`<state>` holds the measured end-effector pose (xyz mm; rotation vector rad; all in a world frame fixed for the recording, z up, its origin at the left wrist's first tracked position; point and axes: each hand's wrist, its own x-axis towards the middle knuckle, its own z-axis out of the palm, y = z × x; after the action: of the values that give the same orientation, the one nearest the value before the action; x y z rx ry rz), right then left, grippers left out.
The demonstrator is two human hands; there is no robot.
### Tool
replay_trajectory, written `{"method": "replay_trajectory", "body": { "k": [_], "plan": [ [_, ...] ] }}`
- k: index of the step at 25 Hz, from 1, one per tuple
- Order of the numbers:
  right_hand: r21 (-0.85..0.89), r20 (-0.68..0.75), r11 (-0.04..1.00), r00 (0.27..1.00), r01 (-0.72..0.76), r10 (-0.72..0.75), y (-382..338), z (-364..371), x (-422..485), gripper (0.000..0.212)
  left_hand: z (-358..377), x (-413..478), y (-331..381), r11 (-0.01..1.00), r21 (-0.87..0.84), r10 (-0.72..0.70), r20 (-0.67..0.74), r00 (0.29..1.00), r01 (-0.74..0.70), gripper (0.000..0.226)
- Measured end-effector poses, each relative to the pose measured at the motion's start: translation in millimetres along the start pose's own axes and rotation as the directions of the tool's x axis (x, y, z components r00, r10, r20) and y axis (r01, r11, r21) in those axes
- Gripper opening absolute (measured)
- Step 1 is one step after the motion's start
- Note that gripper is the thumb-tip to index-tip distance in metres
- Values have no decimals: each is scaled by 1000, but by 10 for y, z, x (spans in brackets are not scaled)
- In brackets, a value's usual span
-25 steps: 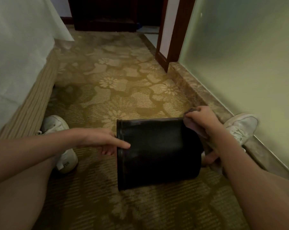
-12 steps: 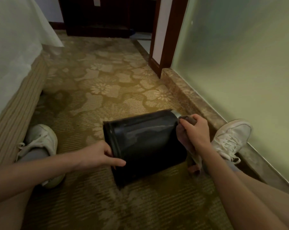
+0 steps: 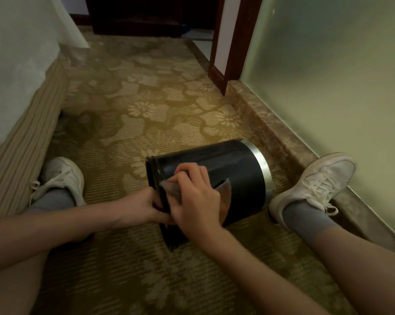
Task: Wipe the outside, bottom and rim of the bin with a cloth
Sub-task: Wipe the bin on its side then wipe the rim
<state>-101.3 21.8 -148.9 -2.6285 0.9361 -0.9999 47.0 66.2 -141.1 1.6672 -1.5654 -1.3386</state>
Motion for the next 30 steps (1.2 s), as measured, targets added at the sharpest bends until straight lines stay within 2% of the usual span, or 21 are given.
{"method": "replay_trajectory", "body": {
  "k": [1,2,3,5,6,8,9,11,13,15,16,18,20,22,24,26,28,29,30],
  "plan": [
    [-31,-7,999,1000,18,-18,140,-44,63,17,-6,-10,13,1000,13,1,-7,1000,-1,28],
    [-85,-41,996,999,-24,21,359,-115,122,16,-13,-10,9,999,32,-11,-9,1000,11,33],
    [-145,-94,981,989,-129,116,627,-223,176,16,-20,-22,33,999,44,-29,-3,1000,29,31],
    [-186,-163,903,918,-388,361,1175,-522,287,14,-10,-41,34,996,72,-50,15,999,49,22],
    [-178,-171,866,881,-467,440,1362,-651,309,15,-5,-54,19,994,94,-54,13,998,52,30],
    [-172,-175,838,853,-518,491,1429,-723,341,16,-5,-60,-5,989,125,-76,1,997,75,52],
    [-178,-151,852,869,-492,470,1288,-673,365,16,-2,-70,-8,990,119,-78,-5,997,78,60],
    [-142,-25,934,944,-328,328,756,-432,458,16,12,-88,-5,995,89,-44,-22,999,46,65],
    [-62,149,991,981,-120,128,122,-128,474,14,61,-92,9,999,41,6,-26,1000,-5,41],
    [-64,184,998,983,-15,27,-145,-2,470,13,65,-88,-2,999,33,24,-28,999,-23,21],
    [-99,140,994,988,-55,69,-39,-57,531,14,52,-85,-13,998,66,21,-27,999,-19,24],
    [-229,61,937,957,-265,285,505,-223,627,18,19,-65,-45,993,119,-3,-9,1000,4,50],
    [-308,19,818,857,-486,516,1100,-552,722,26,39,-92,-31,991,131,-41,40,998,35,57],
    [-311,-17,753,796,-580,605,1319,-734,744,29,90,-111,-44,991,130,-30,46,999,23,60],
    [-289,22,784,814,-550,580,1033,-655,770,28,126,-128,-66,990,138,-12,15,1000,9,68],
    [-221,168,881,874,-418,456,477,-401,772,27,156,-125,-103,988,152,13,-15,1000,-10,67],
    [-169,318,968,919,-185,231,-108,-159,667,24,207,-123,-103,987,153,45,-36,998,-38,40],
    [-166,346,978,922,-124,176,-251,-111,645,23,222,-135,-85,987,157,51,-31,998,-46,28],
    [-164,320,977,929,-138,185,-220,-136,688,23,222,-130,-90,983,175,60,-23,998,-55,32]
  ]
}}
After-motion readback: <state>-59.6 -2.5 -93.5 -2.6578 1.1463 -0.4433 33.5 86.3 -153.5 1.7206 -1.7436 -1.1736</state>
